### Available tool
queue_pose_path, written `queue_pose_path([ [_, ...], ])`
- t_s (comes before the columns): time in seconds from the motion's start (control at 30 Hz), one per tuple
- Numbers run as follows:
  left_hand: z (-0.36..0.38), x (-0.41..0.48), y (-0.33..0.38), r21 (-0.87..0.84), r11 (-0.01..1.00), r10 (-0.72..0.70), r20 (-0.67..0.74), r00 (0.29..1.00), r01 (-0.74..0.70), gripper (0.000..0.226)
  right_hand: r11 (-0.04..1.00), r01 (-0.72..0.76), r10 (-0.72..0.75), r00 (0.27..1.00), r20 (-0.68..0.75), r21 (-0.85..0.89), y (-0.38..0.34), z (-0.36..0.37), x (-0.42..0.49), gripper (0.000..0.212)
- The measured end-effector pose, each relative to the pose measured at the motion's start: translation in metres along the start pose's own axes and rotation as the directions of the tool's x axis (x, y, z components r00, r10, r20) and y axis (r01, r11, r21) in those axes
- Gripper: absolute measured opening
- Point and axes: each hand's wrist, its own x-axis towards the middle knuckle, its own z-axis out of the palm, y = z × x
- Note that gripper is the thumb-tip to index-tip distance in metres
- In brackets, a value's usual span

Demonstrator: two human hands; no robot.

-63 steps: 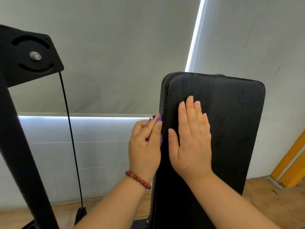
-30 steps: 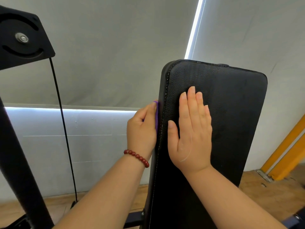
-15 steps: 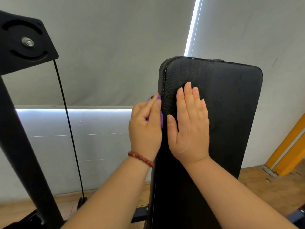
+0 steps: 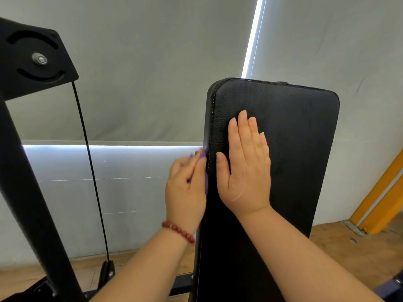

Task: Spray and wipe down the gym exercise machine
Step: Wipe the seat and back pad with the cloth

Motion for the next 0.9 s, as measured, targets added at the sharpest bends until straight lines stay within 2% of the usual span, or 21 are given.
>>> queue_pose_path([
  [0.1, -0.005, -0.014, -0.006, -0.052, 0.989, -0.139, 0.016, 0.99, 0.14, 0.018, 1.0, 0.001, -0.001, 1.0, -0.002, -0.013, 0.0, 0.001, 0.0, 0.054],
  [0.27, 0.014, 0.029, 0.026, -0.092, 0.995, -0.051, -0.087, 0.995, 0.043, 0.02, 1.0, -0.001, 0.001, 1.0, 0.006, -0.012, 0.0, 0.001, -0.001, 0.054],
  [0.4, 0.015, 0.021, 0.019, -0.058, 0.998, 0.019, -0.081, 0.997, -0.024, 0.021, 1.0, -0.001, 0.001, 1.0, 0.0, -0.015, -0.001, 0.001, -0.001, 0.054],
  [0.73, 0.01, 0.017, 0.021, -0.059, 0.998, 0.027, -0.075, 0.997, -0.032, 0.02, 0.999, -0.033, 0.033, 0.999, 0.014, -0.031, -0.005, 0.0, -0.005, 0.055],
  [0.9, 0.014, 0.02, 0.017, -0.039, 0.994, 0.097, -0.066, 0.993, -0.099, 0.024, 0.998, -0.049, 0.051, 0.997, 0.057, -0.032, -0.008, 0.0, -0.023, 0.055],
])
